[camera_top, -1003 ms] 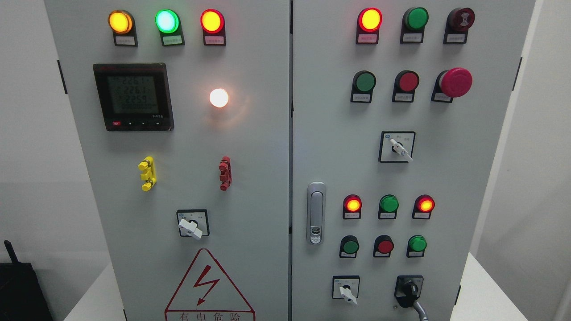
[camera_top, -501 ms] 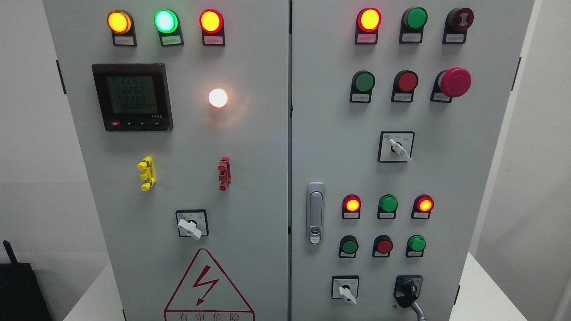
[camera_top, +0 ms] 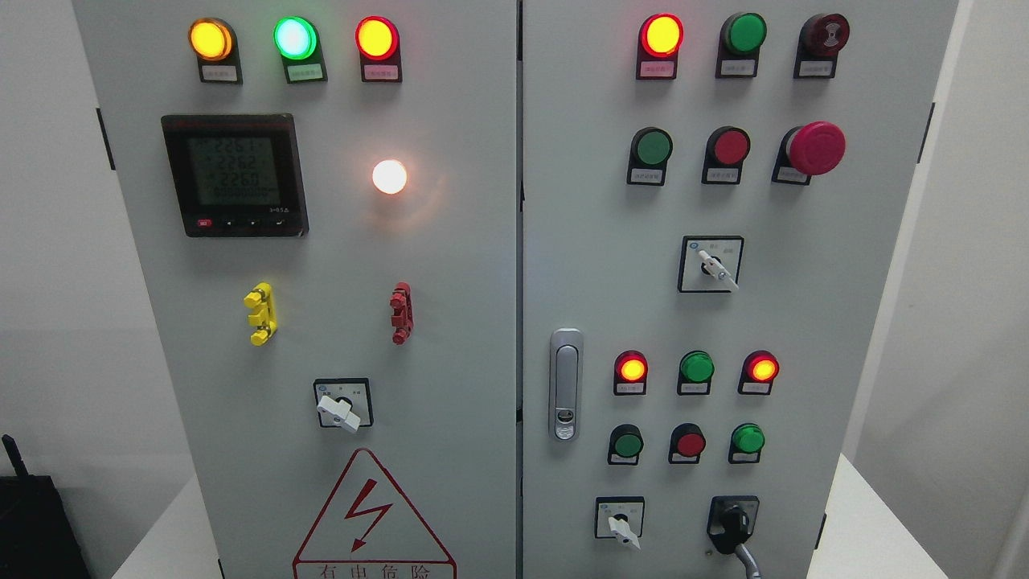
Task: Trip black knob to open circuit
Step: 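Twist the black knob with the right hand to switch it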
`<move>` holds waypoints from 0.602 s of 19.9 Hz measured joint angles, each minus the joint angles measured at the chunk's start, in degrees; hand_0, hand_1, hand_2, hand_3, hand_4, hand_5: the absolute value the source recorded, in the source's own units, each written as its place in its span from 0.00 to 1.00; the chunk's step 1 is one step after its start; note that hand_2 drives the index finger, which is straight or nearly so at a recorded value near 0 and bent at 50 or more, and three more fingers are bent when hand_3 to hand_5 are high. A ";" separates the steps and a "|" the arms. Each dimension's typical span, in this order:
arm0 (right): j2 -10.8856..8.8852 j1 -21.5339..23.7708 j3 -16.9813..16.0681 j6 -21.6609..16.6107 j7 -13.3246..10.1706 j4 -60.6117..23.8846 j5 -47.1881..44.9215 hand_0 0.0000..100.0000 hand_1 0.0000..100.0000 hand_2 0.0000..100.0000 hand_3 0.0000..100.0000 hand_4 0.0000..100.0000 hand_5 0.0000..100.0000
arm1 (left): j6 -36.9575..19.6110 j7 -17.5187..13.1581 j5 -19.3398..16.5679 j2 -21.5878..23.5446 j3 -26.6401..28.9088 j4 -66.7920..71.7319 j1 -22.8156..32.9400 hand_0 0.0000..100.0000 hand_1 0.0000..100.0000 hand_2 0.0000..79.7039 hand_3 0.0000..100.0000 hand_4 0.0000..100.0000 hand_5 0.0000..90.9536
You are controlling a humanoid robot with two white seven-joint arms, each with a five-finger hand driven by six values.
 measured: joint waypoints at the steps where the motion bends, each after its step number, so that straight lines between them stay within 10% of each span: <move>1: 0.00 -0.01 0.03 0.02 -0.02 0.00 0.00 0.92 0.96 0.00 1.00 1.00 0.94 | 0.00 0.00 0.00 0.00 0.00 0.00 0.00 0.12 0.39 0.00 0.00 0.00 0.00; 12: 0.00 -0.29 0.13 0.24 -0.10 0.02 0.00 0.92 0.96 0.00 1.00 1.00 0.94 | 0.00 0.00 0.00 0.00 0.00 0.00 0.00 0.12 0.39 0.00 0.00 0.00 0.00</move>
